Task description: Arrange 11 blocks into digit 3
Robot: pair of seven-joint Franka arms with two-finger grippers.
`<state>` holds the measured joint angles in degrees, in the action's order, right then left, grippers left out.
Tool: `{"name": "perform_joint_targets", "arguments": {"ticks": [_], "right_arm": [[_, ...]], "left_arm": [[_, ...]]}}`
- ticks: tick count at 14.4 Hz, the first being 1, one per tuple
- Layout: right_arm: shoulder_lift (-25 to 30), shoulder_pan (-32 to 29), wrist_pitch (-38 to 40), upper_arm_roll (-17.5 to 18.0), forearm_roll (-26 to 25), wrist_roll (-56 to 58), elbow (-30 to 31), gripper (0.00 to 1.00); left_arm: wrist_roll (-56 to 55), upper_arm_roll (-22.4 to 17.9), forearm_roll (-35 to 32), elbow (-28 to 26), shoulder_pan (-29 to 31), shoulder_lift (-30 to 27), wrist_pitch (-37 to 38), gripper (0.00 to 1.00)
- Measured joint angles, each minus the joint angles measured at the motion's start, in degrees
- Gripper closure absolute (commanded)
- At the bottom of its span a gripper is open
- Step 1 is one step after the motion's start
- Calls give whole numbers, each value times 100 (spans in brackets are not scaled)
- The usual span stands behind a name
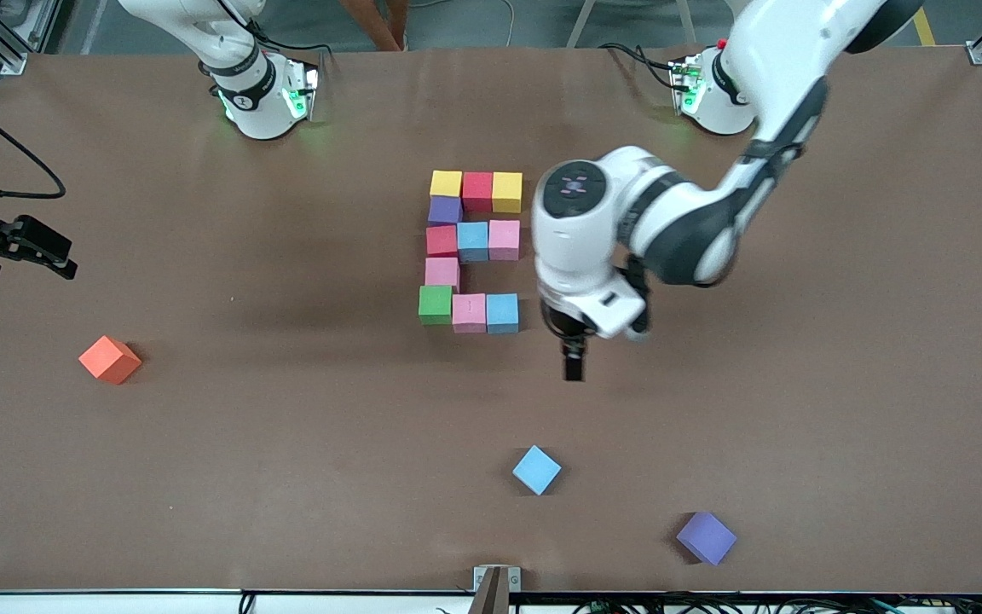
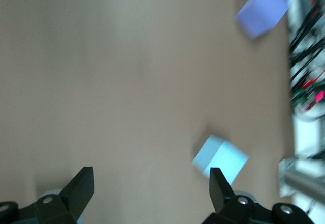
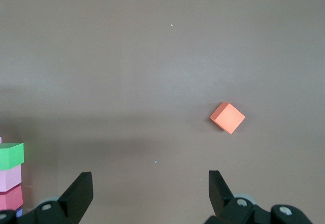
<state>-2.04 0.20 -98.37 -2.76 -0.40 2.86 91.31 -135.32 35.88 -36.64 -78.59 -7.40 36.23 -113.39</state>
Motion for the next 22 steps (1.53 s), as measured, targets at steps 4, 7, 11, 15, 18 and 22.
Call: {"name": "perform_joint_targets", "arguments": {"ticks": [4, 7, 11, 15, 18, 22], "right_arm": [[0, 0, -2, 3, 0, 1, 0, 0], [0, 0, -5, 3, 0, 1, 0, 0], [0, 0, -6, 6, 0, 1, -2, 0], [0, 1, -8, 13, 0, 3, -5, 0], [0, 1, -10, 15, 0, 3, -6, 0], [0, 1, -11, 16, 0, 3, -8, 0]], "left_arm": [[968, 2, 0, -35, 629, -129, 174, 0], [1682, 48, 40, -225, 991, -268, 175, 0], [2913, 65, 449, -1036, 1590, -969, -378, 0], [4723, 66, 1256, -1916, 2250, -1798, -741, 0], [6421, 60, 1997, -2304, 2680, -2376, -730, 0], [7716, 53, 2519, -2414, 2968, -2752, -386, 0]]}}
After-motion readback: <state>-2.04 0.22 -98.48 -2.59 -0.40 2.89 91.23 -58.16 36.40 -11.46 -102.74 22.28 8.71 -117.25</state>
